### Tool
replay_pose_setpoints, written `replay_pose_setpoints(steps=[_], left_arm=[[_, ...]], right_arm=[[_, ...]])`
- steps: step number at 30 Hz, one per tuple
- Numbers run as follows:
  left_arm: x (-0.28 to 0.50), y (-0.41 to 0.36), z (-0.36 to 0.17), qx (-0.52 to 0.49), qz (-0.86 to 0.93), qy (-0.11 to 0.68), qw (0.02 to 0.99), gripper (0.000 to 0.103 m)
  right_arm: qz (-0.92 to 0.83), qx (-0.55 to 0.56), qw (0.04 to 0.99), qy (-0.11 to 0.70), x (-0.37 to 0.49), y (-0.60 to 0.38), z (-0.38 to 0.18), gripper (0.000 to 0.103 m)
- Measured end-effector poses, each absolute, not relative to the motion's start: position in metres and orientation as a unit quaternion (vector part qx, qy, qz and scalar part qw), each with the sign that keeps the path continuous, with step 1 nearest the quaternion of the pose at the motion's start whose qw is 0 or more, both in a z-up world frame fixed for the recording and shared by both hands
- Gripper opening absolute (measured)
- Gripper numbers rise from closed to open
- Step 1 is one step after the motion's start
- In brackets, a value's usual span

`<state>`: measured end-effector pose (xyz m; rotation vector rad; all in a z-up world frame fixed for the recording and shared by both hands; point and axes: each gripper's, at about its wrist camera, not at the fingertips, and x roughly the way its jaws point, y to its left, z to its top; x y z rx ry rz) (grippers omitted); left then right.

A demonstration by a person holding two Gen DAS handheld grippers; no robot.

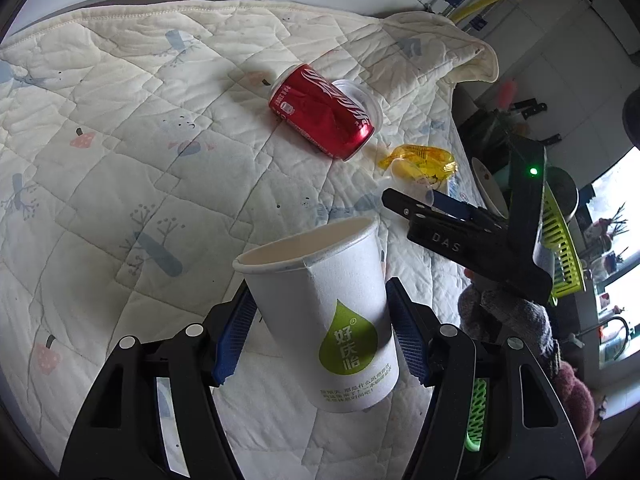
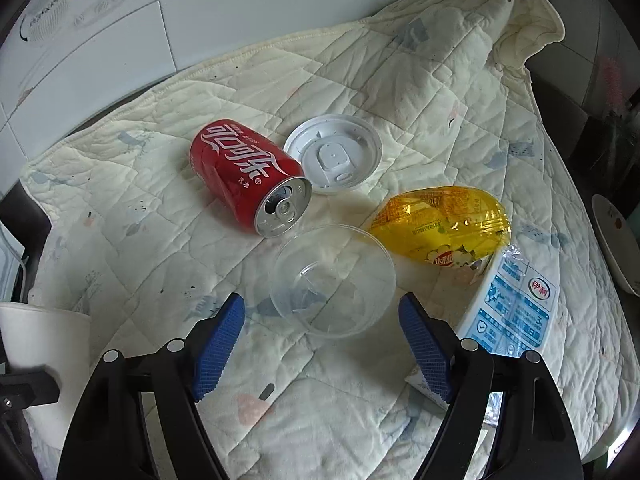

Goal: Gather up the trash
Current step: 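Grasp the clear plastic lid with the right gripper while the left gripper holds the paper cup, then drop the clear lid into the green basket with the right gripper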

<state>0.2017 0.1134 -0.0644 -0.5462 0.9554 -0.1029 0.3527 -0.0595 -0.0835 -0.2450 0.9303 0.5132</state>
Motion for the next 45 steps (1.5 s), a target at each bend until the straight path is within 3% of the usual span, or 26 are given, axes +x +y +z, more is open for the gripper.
replay_pose_setpoints(steps=[5,22,45], left_arm=[[0.203,0.114,-0.066,-0.258,-0.052,0.454,0.851,0.064],[0.189,0.065,-0.050,-0.229,-0.093,0.446,0.860,0.064],[0.169,-0.116,-0.043,-0.134,-0.238,0.476,0.836,0.064]], right_arm=[[0.237,-0.113,0.855,0.446,0.359,-0.057,-0.089,0.059],[0.229,-0.059,0.874,0.424,0.258,-0.131,-0.048,0.059],[-0.002,-0.003,0.888,0.460,0.108,-0.390,-0.072,0.059]])
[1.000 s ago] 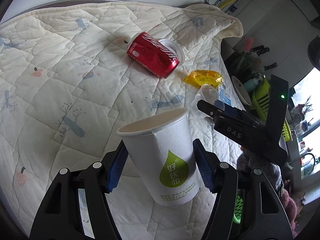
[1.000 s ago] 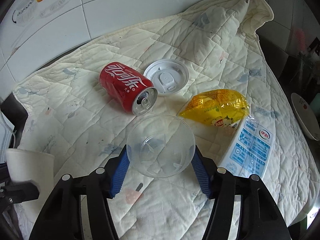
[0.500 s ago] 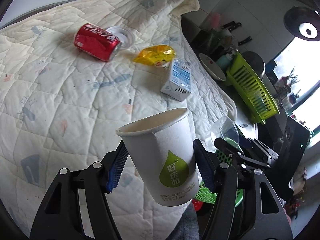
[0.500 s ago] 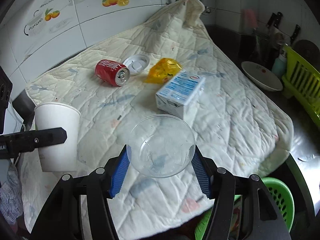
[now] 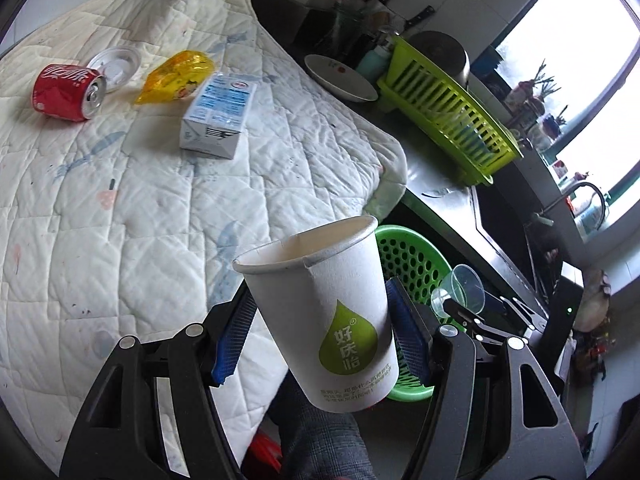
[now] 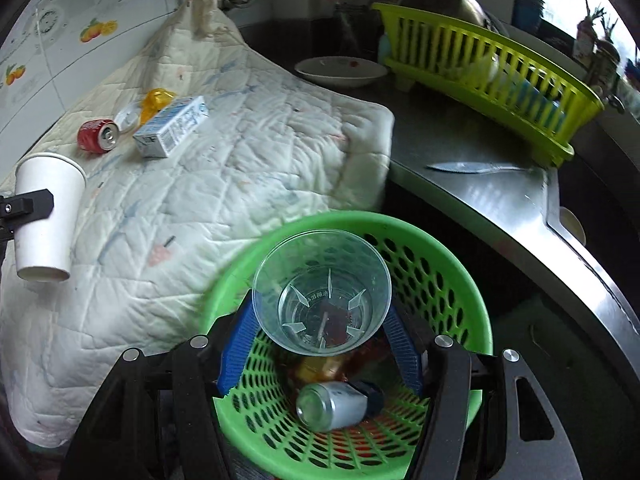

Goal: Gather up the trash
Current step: 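Drop the clear lid into the green basket with the right gripper, then lower the paper cup into the green basket and open the left gripper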

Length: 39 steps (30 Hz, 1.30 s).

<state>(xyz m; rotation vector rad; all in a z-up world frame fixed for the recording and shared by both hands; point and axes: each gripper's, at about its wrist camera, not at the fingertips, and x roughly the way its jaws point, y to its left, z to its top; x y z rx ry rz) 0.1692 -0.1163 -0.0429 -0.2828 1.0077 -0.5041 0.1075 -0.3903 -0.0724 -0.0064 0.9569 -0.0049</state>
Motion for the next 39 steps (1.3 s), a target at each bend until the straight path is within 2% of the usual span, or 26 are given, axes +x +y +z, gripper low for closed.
replay_pose_setpoints(steps=[9,13,39], left_arm=[[0.164,-0.161,-0.047,-0.102,-0.259,0.490,0.826,0.064],[0.163,-0.178,-0.049,-0.090,-0.266,0.495,0.822,0.064],[0.169,-0.308,-0.089,-0.005,-0.319,0.538,0.780,0.066]], right_arm=[[-0.040,0.018,0.881,0.472,0.088,-0.428,-0.094,0.061],[-0.046,0.029,0.883,0.467,0.082,-0.438,-0.095,0.067],[-0.055,0.063,0.913,0.400,0.034,-0.472,-0.049,0.071]])
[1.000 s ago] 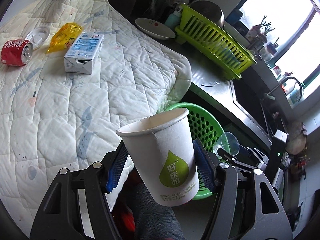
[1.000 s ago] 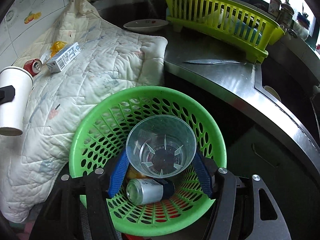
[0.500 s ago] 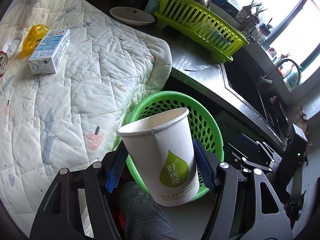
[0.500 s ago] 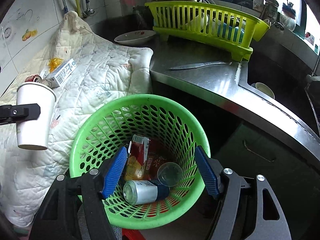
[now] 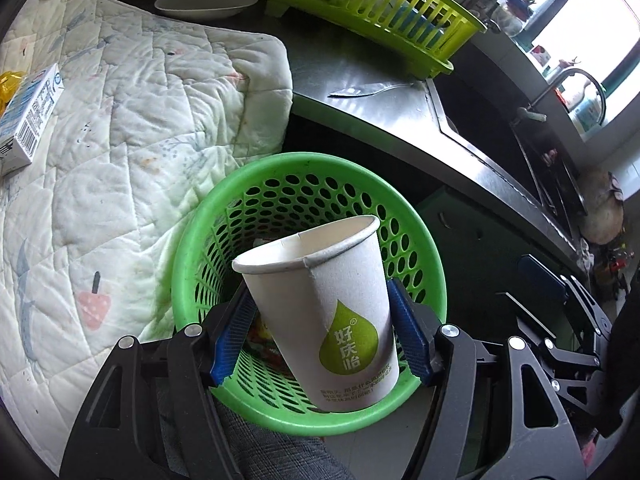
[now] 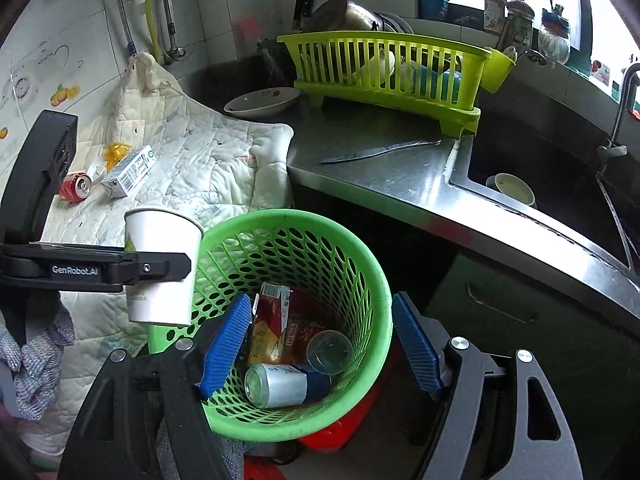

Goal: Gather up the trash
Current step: 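Lower the paper cup into the green basket and open the left gripper, then move both grippers back over the mat and grasp the milk carton with the right gripper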

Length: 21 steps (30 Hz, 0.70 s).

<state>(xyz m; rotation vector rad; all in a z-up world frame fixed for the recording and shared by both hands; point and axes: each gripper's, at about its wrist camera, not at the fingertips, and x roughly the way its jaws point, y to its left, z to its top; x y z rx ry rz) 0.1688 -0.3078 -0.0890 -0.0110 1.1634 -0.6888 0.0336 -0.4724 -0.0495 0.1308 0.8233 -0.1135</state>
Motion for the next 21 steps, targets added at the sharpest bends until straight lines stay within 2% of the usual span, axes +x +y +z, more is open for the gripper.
replay_pose_setpoints(steps=[5,9,21], left_arm=[[0.170,-0.326,-0.094,-0.002,-0.331,0.543,0.771,0.067],[0.168,-0.332,-0.096,0.000,-0.338,0.541,0.770,0.074],[0.166,-0.298,-0.070,-0.002,-0.327,0.510,0.796,0.074]], right_arm=[[-0.061,0.071,0.914,0.395,0.027,-0.481,-0.048,0.071],[-0.065,0.079,0.915,0.390,0.022,-0.488,-0.045,0.071],[-0.052,0.079,0.916,0.389,0.028,-0.478,-0.045,0.071]])
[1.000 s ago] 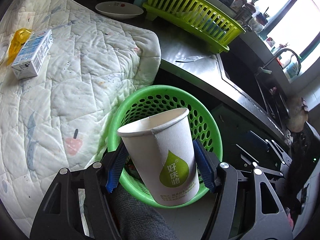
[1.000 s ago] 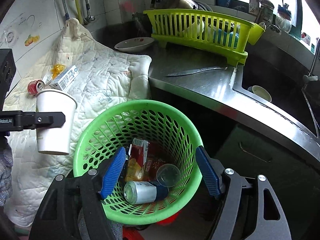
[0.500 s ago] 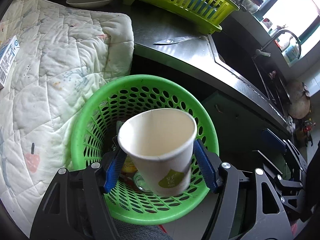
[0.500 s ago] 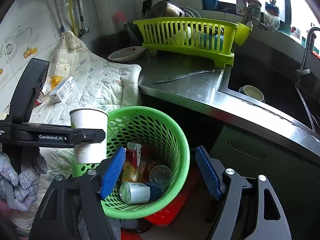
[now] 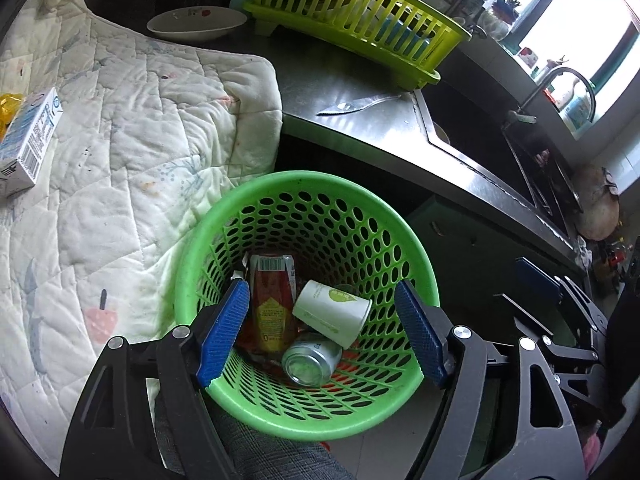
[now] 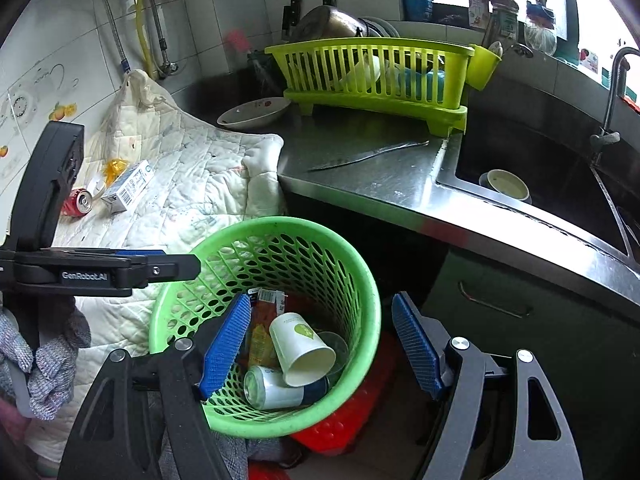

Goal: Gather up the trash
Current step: 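Move both grippers back over the mat and grasp the milk carton with the right gripper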

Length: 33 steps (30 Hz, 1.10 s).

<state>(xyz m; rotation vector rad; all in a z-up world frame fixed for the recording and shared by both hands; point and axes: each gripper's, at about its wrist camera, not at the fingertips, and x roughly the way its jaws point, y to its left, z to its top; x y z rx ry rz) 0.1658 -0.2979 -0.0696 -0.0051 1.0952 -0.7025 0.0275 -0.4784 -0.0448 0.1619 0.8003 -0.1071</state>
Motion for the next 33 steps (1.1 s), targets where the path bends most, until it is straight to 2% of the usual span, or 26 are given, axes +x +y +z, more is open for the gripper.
replay_pose_setpoints(steps=[20,33], left_arm=[[0.186,-0.157,-0.033,-0.034,-0.216,0.459,0.861,0.074],[0.206,-0.048,-0.035,-0.077,-0.131,0.448,0.881,0.074]], right_arm=[[0.044,0.048,0.917,0.393,0.102,-0.387,-0.029,0.071],[0.103,0.017,0.904,0.415,0.179,-0.294,-0.027,0.074]])
